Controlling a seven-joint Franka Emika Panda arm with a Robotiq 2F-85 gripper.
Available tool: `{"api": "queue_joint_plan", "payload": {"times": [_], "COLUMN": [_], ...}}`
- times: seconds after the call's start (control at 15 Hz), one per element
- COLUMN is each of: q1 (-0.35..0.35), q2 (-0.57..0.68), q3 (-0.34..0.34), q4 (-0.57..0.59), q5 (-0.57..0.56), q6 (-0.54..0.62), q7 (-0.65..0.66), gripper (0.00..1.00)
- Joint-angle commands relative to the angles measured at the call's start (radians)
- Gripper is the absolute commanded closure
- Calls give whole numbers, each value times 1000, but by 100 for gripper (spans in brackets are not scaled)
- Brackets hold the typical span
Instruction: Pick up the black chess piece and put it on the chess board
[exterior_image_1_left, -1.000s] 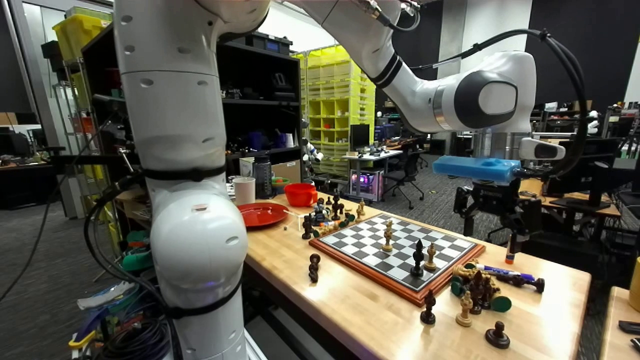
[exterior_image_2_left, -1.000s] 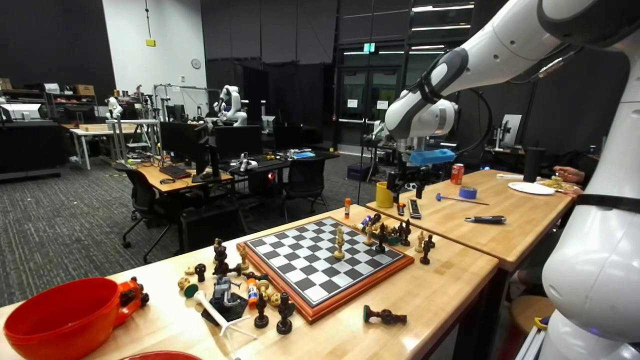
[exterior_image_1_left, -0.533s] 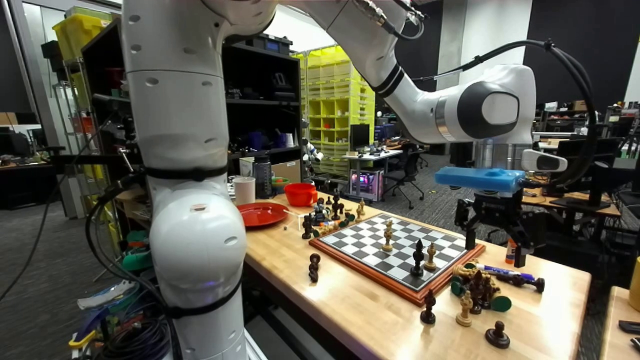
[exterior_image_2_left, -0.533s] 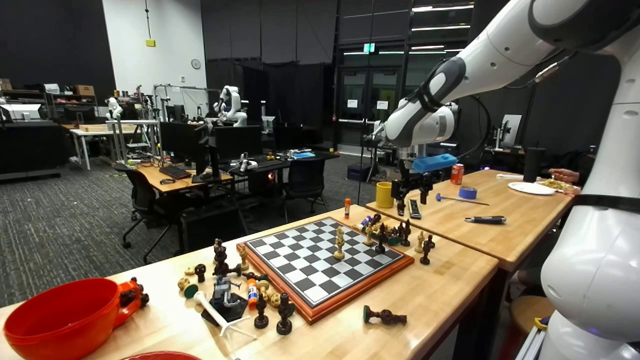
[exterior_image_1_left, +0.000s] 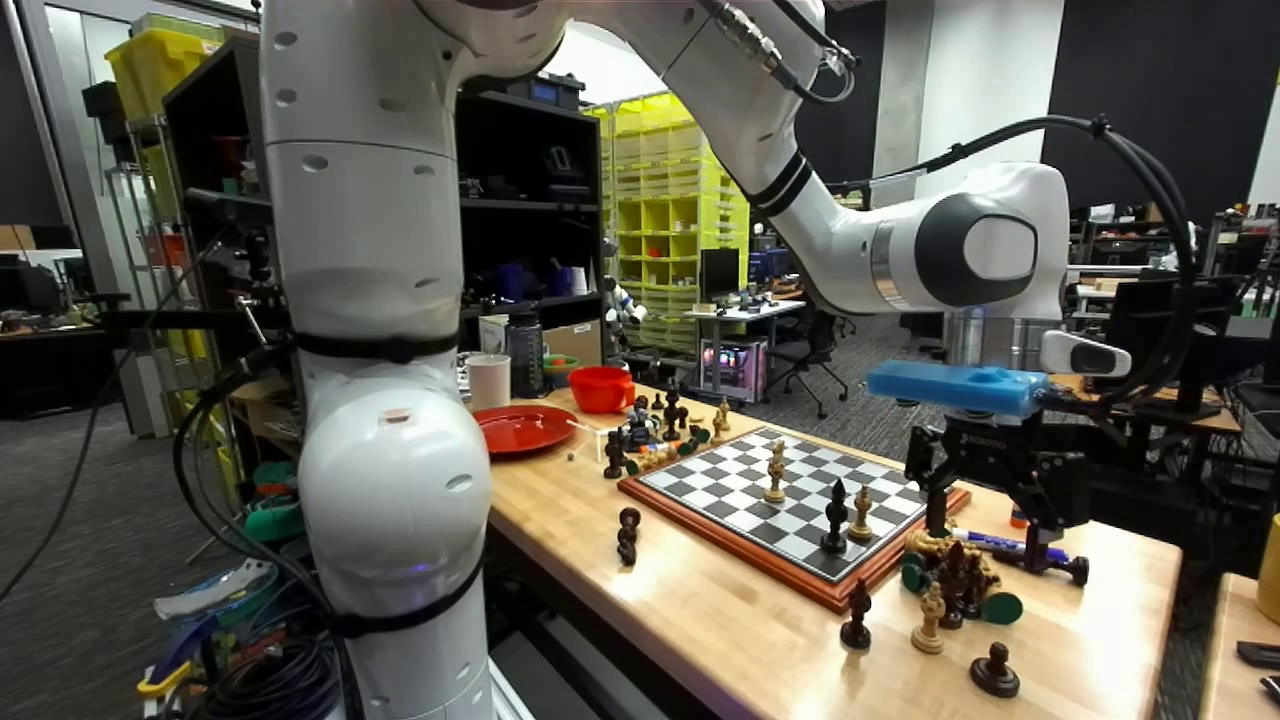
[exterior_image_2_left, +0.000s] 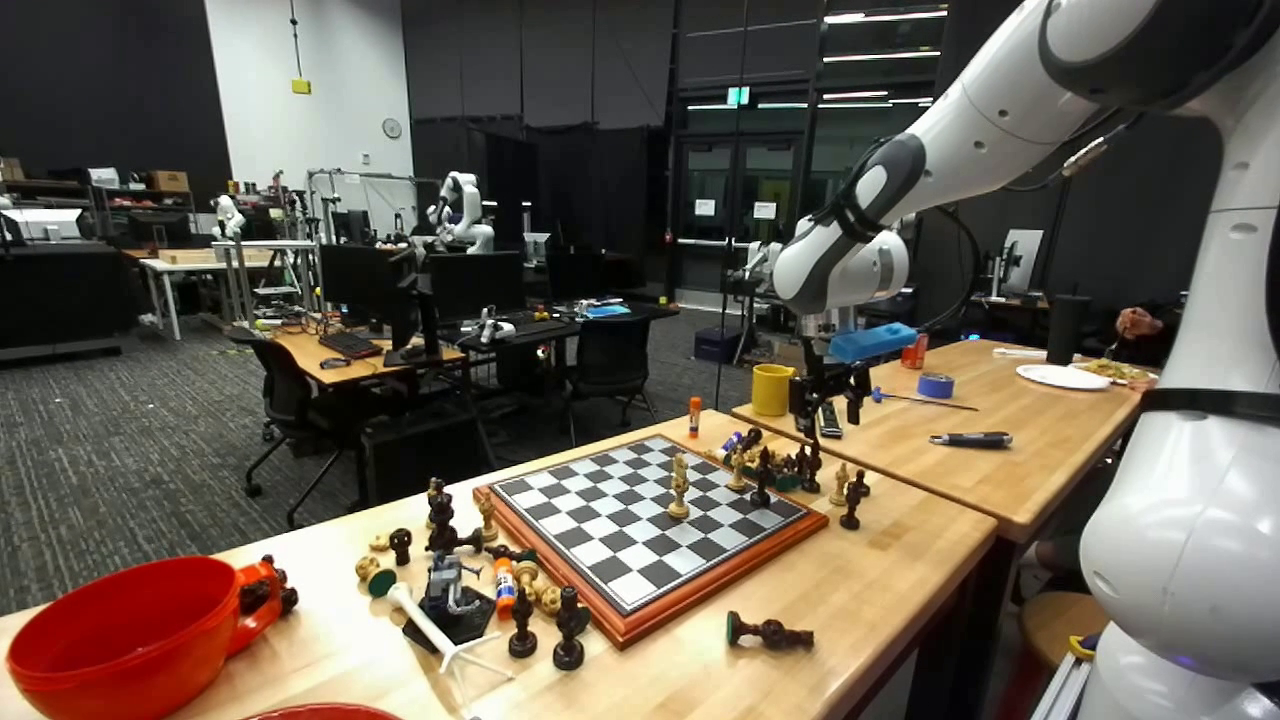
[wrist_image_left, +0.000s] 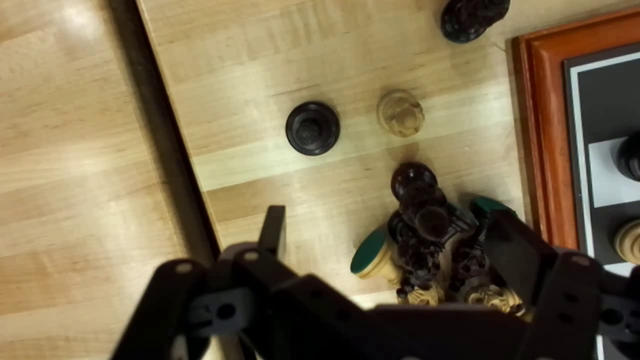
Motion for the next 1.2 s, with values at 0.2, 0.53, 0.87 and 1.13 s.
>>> {"api": "queue_joint_plan", "payload": {"times": [0.2, 0.53, 0.87, 1.13], "q1": [-11, -12, -11, -13], "q2": [24, 41, 49, 23], "q3": [6, 4, 4, 4], "q4": [-6, -14, -23, -42], "q5": [-19, -41, -77, -100], "q6": [1, 6, 8, -8], "q7": [1, 1, -1, -31], "gripper": [26, 63, 99, 70]}}
